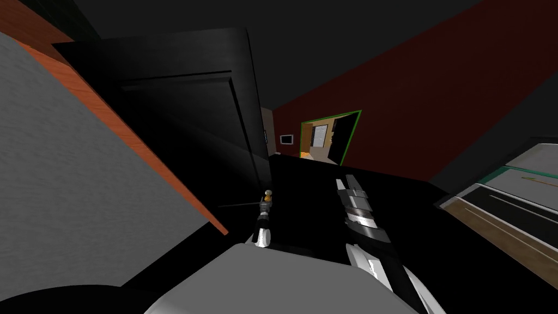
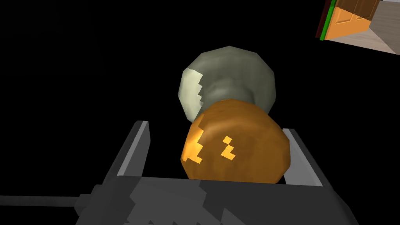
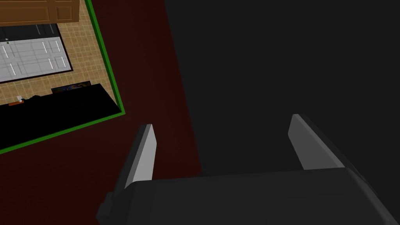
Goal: Push the door open
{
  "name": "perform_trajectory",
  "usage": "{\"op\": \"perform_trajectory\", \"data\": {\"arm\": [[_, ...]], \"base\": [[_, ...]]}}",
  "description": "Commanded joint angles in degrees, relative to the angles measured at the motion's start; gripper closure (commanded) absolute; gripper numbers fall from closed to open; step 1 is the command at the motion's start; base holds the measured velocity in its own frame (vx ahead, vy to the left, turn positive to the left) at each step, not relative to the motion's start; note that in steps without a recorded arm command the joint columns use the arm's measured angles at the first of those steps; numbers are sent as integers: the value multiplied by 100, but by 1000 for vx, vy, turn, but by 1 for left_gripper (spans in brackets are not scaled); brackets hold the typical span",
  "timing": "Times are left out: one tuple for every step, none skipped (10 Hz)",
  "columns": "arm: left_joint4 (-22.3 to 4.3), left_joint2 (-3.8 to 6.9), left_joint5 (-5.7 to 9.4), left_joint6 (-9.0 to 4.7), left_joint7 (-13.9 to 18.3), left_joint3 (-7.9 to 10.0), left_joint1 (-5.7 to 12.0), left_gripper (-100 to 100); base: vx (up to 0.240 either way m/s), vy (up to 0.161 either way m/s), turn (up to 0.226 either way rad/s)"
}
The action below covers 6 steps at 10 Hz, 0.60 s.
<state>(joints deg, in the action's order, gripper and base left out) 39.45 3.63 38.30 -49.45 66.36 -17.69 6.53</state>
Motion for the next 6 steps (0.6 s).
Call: {"op": "perform_trajectory", "data": {"arm": [[88,87,94,-29,-49,184,-39,100],[80,84,129,-41,-63,245,-30,100],[71,77,164,-52,-77,306,-21,100],[63,66,198,-63,-91,365,-13,100],[63,66,198,-63,-91,365,-13,100],[52,46,247,-78,-110,448,-1,100]], "base": [[178,-72,66],[213,-63,83],[221,-94,59],[194,-107,43],[128,-36,12],[163,-37,-1]]}}
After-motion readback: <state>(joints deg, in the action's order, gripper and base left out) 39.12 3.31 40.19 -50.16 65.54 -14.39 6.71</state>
